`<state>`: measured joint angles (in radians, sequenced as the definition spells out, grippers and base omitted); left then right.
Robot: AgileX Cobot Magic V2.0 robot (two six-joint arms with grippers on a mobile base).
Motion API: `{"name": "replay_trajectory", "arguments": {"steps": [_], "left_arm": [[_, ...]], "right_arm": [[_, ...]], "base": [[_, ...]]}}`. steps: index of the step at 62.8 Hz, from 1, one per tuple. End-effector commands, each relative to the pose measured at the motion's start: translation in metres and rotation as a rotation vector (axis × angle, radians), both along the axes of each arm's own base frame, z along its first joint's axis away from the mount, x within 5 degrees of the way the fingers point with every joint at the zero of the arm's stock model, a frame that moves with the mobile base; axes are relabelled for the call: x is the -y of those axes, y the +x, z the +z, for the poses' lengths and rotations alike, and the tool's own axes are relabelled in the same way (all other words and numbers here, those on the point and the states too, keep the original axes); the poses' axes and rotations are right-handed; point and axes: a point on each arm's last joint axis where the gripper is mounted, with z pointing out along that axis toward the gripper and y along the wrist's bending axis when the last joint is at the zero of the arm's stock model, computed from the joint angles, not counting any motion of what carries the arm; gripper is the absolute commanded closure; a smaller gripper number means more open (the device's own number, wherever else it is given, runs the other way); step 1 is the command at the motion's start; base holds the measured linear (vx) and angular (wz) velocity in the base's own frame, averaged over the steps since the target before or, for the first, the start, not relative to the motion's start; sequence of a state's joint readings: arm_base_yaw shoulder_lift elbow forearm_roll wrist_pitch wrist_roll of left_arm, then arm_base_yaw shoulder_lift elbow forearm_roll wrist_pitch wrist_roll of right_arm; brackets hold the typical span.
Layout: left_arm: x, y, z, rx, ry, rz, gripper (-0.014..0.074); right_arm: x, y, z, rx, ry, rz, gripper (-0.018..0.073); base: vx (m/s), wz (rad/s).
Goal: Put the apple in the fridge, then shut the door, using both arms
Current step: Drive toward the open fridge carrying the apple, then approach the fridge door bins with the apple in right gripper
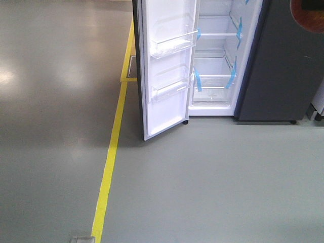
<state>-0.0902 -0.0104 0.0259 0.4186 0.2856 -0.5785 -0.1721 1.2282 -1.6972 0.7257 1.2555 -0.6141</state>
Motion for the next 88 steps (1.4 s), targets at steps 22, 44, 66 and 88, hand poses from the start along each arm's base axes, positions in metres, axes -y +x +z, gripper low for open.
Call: {"name": "replay_trajectory", "arguments": {"steps": [22, 44, 66, 88], "left_arm": [[0.0026, 0.0012, -0.0029, 0.043, -0.012, -0.026, 0.0603], [0.0026, 0.0012, -0.0029, 0.043, -0.012, -0.026, 0.0603], [0.0026, 0.0012, -0.0029, 0.043, -0.012, -0.026, 0.0603], [0.0026, 0.0012, -0.0029, 0.043, -0.012, -0.026, 0.0603]], "right_arm": [[-0.0022, -0.009, 0.0176, 0.108, 0.034, -0.008, 0.0566], [-0.0022, -0.009, 0.0176, 0.108, 0.034, -0.008, 0.0566], [-0.0022, -0.009, 0.0176, 0.108, 0.034, -0.008, 0.0566], [-0.0022, -0.009, 0.0176, 0.108, 0.034, -0.008, 0.0566]], "base": [[0.27, 0.01], [0.26, -0.03], [0.24, -0.01], [0.23, 0.01]]}}
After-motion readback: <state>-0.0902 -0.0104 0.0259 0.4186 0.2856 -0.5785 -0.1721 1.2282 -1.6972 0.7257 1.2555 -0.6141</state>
